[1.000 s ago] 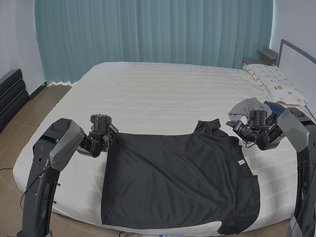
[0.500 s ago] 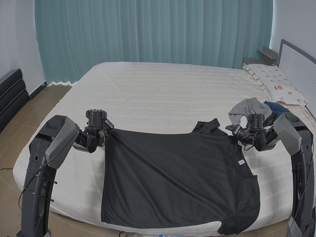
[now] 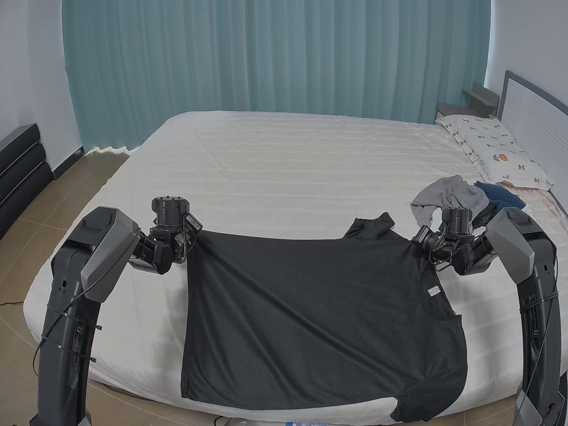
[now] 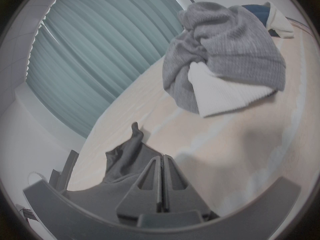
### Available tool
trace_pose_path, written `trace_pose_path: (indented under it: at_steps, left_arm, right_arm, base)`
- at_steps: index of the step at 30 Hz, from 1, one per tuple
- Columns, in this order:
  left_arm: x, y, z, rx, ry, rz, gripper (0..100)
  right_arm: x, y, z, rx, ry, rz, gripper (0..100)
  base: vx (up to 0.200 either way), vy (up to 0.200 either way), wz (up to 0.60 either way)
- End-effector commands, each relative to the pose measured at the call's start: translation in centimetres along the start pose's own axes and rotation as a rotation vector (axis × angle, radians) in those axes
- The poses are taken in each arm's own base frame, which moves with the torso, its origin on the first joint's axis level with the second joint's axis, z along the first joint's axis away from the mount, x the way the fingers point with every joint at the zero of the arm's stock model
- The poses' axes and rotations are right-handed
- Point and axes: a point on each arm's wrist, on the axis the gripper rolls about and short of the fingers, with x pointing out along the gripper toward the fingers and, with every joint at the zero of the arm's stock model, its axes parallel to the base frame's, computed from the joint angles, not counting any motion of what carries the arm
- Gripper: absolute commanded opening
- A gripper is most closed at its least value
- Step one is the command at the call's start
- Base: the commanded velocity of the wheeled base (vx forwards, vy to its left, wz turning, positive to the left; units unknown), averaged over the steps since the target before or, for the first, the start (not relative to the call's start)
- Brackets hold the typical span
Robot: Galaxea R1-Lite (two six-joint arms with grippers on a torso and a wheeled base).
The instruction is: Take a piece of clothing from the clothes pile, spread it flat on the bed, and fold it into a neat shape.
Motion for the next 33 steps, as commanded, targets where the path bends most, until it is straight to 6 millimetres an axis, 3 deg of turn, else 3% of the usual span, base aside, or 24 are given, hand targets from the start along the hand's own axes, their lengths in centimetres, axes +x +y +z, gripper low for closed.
trace_pose_path:
  at_steps: [1, 12, 14, 27, 28, 29, 33]
  left_arm:
    - [0.1, -0.4, 0.5, -0.007, -0.019, -0.015, 0]
    - [1.1, -0.5, 0.4, -0.016, -0.044, -0.034, 0]
    - [1.7, 0.2, 0.0, -0.019, -0.045, -0.022, 0]
    - [2.2, 1.2, -1.2, -0.014, -0.018, 0.003, 0]
    - [2.2, 1.1, -1.3, -0.013, -0.017, 0.002, 0]
    - [2.2, 1.2, -1.3, -0.014, -0.015, 0.004, 100]
    - [2.1, 1.2, -1.4, -0.013, -0.012, 0.005, 100]
  right_arm:
    - [0.2, -0.2, 0.3, 0.016, -0.033, 0.011, 0]
    - [0.6, 1.1, 1.2, 0.022, -0.117, 0.050, 0]
    - [1.4, 1.8, 2.0, 0.033, -0.211, 0.027, 0]
    - [1.9, 0.9, 1.0, 0.030, -0.198, -0.005, 0]
    - [1.9, 1.0, 1.0, 0.029, -0.197, -0.004, 100]
    - [2.0, 1.5, 0.6, 0.026, -0.192, 0.008, 100]
    - [1.9, 1.8, 0.1, 0.024, -0.176, 0.008, 100]
  base:
    - [0.000, 0.000, 0.00]
    - [0.000, 0.000, 0.00]
    - [0.000, 0.000, 0.00]
    - [0.000, 0.000, 0.00]
    - [0.000, 0.000, 0.00]
    - [0.000, 0.000, 0.00]
    - [0.000, 0.000, 0.00]
